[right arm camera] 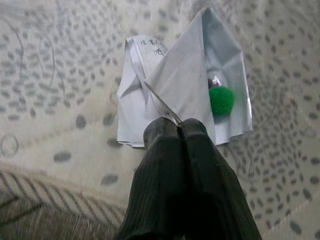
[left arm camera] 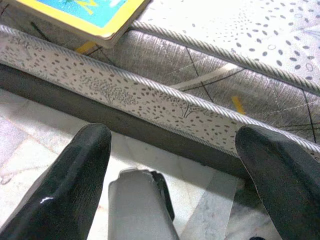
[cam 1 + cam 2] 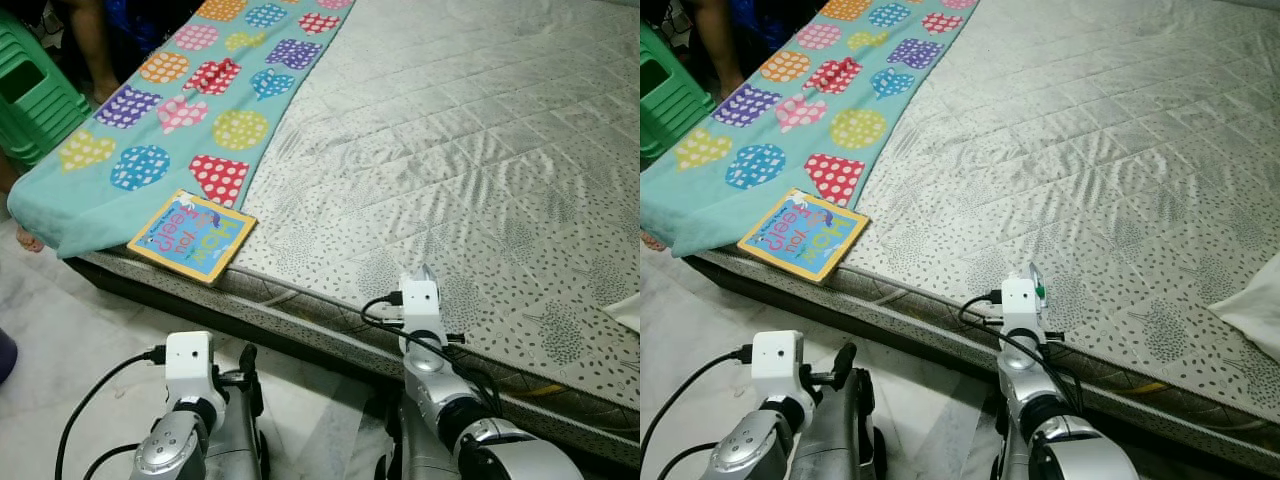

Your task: Clean up the room

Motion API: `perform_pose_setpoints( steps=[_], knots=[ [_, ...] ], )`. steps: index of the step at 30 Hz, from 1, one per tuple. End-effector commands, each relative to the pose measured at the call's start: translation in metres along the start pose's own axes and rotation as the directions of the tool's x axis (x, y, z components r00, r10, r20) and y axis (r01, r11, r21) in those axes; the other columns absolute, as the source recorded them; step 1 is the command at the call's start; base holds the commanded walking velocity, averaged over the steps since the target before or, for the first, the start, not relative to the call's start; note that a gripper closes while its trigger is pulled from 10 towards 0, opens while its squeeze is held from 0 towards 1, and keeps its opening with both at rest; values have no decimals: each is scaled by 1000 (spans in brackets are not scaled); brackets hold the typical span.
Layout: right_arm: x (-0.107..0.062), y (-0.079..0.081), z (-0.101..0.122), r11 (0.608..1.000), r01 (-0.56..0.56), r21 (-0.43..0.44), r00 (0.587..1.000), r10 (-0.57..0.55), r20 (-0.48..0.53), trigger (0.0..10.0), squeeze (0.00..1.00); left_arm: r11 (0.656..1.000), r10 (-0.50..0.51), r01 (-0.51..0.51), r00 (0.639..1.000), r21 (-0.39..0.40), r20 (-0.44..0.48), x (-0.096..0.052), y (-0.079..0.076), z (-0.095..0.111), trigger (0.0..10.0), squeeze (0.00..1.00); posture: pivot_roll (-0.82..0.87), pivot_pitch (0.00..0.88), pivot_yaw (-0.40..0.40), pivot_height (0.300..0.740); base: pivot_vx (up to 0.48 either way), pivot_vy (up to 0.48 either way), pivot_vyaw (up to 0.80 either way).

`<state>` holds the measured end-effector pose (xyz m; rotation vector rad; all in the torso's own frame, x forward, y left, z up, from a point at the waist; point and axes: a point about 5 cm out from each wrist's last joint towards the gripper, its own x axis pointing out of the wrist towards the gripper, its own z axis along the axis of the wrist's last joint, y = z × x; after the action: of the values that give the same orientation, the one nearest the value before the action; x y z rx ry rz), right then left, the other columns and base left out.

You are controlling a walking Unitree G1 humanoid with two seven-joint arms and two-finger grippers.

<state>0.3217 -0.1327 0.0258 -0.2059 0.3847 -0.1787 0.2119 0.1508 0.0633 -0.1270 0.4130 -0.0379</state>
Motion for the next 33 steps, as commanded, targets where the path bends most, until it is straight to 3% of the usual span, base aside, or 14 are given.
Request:
perform_pose_setpoints(
  steps=[1,4,21,27,33],
  knots=[
    [2,1,7,1000,-18,10,1000,17,26,0,0,1000,28,-28,1000,11,-6,3,6,-2,10000,0,68,136,-7,601,0,0,0],
    [4,-1,17,999,-51,11,995,49,88,0,0,999,29,-29,999,12,17,10,8,3,10000,0,57,113,-11,601,0,0,0],
    [0,-18,28,991,-126,34,967,116,225,0,0,999,40,-42,994,19,105,31,14,21,10000,0,11,0,-11,601,0,0,0],
    [-21,-18,31,960,-270,80,926,236,293,0,0,991,129,-134,979,20,160,32,23,30,10000,0,-35,0,-6,601,0,0,0],
    [-37,-19,24,927,-348,140,909,298,291,0,0,993,118,-121,976,7,183,33,23,31,10000,0,-67,0,7,601,0,0,0]
  ],
)
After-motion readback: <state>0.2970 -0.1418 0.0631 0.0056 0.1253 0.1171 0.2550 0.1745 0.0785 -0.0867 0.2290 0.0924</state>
